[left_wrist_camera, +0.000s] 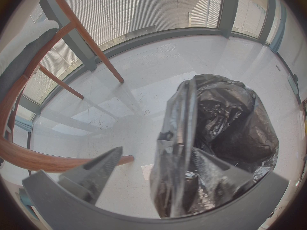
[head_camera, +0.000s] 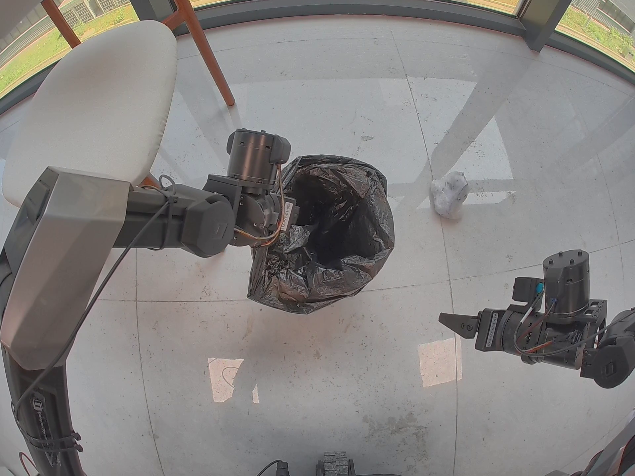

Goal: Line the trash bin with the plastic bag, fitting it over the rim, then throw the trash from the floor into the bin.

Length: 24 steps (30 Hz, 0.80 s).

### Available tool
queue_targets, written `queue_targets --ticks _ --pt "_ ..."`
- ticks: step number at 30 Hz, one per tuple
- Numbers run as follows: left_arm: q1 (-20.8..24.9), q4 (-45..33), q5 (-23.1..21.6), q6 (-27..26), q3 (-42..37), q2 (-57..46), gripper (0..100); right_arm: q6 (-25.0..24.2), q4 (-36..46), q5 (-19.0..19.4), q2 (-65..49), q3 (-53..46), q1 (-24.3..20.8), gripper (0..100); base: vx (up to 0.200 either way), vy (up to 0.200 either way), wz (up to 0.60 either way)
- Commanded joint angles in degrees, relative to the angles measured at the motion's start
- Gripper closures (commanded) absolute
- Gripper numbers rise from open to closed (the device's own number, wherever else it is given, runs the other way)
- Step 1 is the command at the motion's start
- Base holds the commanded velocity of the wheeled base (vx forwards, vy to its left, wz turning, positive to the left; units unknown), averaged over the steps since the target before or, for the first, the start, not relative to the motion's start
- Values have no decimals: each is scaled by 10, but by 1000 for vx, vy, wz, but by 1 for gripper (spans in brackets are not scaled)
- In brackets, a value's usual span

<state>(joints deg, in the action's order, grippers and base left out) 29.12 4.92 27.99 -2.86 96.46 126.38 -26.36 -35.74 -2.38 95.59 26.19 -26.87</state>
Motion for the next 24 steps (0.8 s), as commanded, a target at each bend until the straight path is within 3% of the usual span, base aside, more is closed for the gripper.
queue_targets --ticks 1,12,24 --pt "-8 1 0 0 0 -2 100 0 0 0 1 0 0 0 0 0 0" --pt "-17 -3 0 -1 7 -14 100 0 0 0 0 -1 2 0 0 0 0" --pt "-56 9 -5 -1 9 -8 100 0 0 0 -1 -1 0 0 0 0 0"
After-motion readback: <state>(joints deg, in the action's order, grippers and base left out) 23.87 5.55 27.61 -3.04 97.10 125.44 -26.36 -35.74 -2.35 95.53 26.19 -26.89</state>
